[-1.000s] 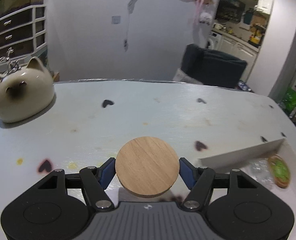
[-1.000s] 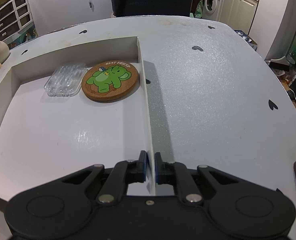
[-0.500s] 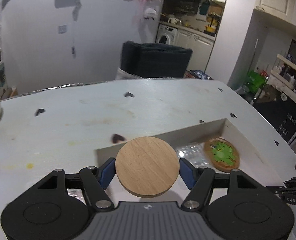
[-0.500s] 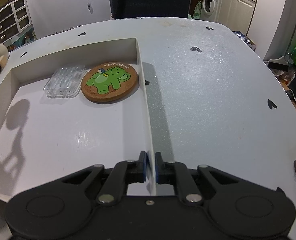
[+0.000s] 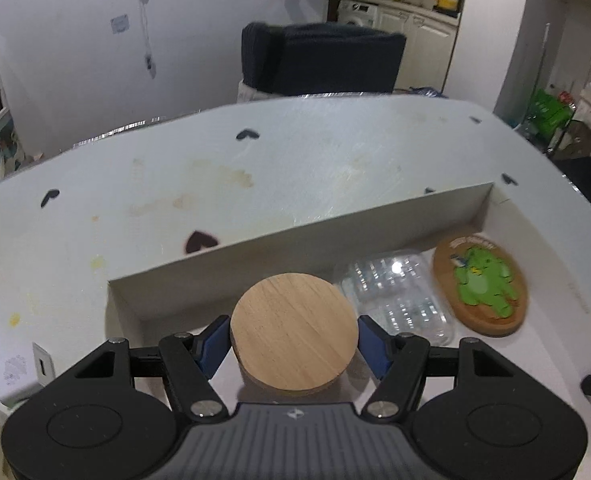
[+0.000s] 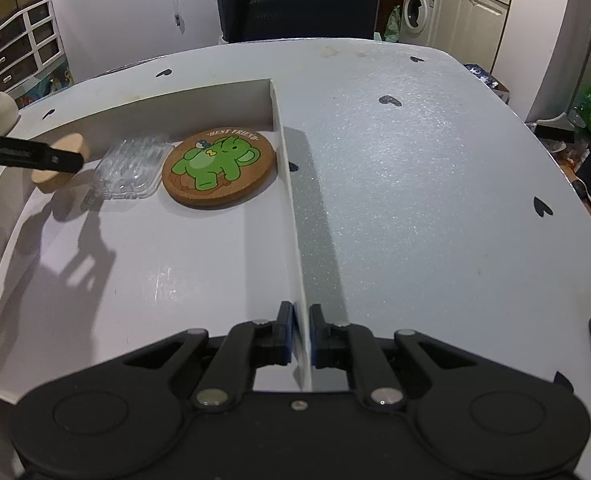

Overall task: Organize rigid objects
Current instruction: 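Carry the wooden lid into the white tray and release it with the left gripper, then move the left gripper to the table and grasp the beige plastic scoop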

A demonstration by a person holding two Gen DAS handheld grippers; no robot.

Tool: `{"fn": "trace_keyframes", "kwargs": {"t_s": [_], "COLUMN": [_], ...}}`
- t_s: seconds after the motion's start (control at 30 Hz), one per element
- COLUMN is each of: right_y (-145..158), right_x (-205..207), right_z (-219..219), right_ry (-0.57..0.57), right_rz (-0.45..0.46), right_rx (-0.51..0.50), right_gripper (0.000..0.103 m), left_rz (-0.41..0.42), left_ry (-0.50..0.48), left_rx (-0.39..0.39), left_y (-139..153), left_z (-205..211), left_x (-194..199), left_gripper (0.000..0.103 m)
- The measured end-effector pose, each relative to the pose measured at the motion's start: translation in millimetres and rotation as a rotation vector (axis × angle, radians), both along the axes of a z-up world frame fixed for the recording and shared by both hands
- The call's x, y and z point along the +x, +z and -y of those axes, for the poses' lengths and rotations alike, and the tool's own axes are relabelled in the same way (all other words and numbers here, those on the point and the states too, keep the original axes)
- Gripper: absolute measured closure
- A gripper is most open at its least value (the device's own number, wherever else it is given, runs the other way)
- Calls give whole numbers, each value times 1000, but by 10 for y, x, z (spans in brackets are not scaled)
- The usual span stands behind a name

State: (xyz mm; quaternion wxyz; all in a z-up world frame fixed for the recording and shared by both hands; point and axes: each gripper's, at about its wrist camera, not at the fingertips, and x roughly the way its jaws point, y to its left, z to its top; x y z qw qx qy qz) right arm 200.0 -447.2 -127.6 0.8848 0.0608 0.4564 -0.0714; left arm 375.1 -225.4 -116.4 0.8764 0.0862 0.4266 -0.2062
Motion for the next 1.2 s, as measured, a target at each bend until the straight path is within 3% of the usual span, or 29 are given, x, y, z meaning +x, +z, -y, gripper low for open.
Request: {"fn": "trace_keyframes", "kwargs": {"t_s": [0.27, 0.43, 0.63, 1.0, 1.2], "right_y": [1, 6, 5, 8, 7], "right_x": [-6, -13, -14, -8, -4], "right_z": [-4, -9, -4, -11, -17], "right_ry": [3, 3, 2, 0, 1], "right_rz": [4, 4, 6, 3, 0], "right_rx": [1, 2, 3, 0, -4], "right_gripper": [94, 94, 94, 94, 94], "left_rz": [3, 2, 20, 12, 32], "left_ry": [7, 18, 24, -15, -36], "left_rx": [25, -6, -14, -60, -86], "left_y": [-107, -134, -62, 143, 298], "left_z": [68, 23, -29, -111, -174], "left_x": [63, 85, 46, -196, -434], "left_gripper": [35, 34, 13, 1, 0]}}
